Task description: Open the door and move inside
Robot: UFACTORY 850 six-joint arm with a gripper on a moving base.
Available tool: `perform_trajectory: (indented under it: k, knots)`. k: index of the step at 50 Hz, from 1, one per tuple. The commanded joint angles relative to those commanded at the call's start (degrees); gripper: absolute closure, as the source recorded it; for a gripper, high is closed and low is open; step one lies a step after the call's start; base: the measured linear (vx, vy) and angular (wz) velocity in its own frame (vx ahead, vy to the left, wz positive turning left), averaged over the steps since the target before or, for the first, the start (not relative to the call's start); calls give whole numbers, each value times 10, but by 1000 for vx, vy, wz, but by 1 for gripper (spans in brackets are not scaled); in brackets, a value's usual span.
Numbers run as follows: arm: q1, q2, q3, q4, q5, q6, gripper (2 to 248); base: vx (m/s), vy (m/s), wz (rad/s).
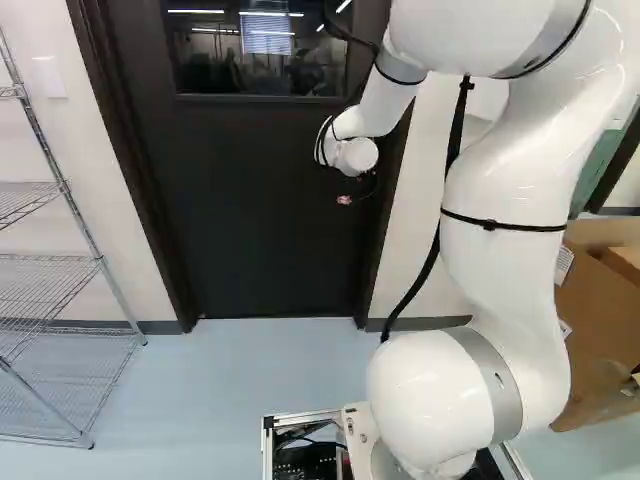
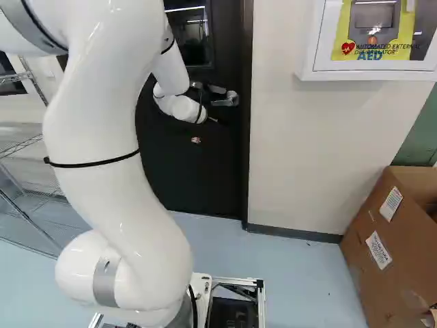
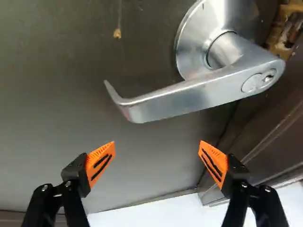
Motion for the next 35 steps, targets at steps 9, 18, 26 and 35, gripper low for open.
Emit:
perform_trajectory:
  k: [9, 18, 26, 35]
  knots:
    - [3, -24, -28, 16, 3, 0, 3, 0, 0, 0]
    - [6, -48, -57, 19, 3, 0, 3, 0, 0, 0]
    - [9, -69, -83, 19, 3, 0, 3, 0, 0, 0]
    - [12, -93, -113, 19, 3, 0, 3, 0, 0, 0]
